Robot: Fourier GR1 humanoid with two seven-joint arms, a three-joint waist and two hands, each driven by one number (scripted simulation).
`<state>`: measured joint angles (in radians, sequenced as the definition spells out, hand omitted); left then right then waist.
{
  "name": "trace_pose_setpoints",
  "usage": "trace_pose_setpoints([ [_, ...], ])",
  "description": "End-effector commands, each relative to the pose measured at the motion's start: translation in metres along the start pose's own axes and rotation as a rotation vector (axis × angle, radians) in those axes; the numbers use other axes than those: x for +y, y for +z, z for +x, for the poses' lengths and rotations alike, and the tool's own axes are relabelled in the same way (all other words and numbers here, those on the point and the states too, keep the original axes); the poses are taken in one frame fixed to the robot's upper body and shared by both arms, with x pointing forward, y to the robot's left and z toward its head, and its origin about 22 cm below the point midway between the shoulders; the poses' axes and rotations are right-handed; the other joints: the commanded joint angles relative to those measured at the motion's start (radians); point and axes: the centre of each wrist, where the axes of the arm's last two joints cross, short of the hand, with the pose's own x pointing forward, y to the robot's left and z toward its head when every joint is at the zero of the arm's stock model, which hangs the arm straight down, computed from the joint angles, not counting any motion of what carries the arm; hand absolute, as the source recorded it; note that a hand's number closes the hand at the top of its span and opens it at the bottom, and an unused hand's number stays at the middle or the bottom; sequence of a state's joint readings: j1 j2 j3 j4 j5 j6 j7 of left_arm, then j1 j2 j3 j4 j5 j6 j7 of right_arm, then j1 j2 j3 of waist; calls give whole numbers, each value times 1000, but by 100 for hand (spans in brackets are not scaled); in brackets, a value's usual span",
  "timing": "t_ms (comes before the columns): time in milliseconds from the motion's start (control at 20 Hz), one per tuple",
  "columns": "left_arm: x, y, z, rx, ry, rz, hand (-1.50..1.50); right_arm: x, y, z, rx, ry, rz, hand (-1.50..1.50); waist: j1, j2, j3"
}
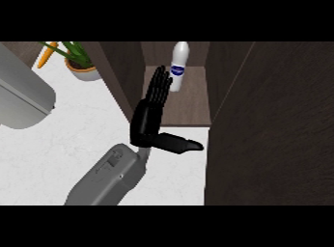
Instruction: Pick up the bottled water, place it into the cabinet and close the cabinet
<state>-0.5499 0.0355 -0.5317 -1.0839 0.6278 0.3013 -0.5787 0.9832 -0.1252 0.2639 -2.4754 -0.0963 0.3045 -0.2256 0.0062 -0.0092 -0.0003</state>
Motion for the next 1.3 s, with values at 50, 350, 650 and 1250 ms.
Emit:
trace_pose_setpoints([
  [50,-1,29,23,-9,48,-56,-150,3,-6,8,-34,67,86,-150,0,0,0],
  [350,23,78,39,58,49,-20,150,2,1,27,60,112,317,150,1,-3,0],
  [650,64,95,67,18,15,35,-150,10,-2,42,38,100,513,150,-5,-2,-1],
  [1250,104,144,109,-9,82,160,-150,35,-9,47,24,61,756,150,12,-9,-7],
])
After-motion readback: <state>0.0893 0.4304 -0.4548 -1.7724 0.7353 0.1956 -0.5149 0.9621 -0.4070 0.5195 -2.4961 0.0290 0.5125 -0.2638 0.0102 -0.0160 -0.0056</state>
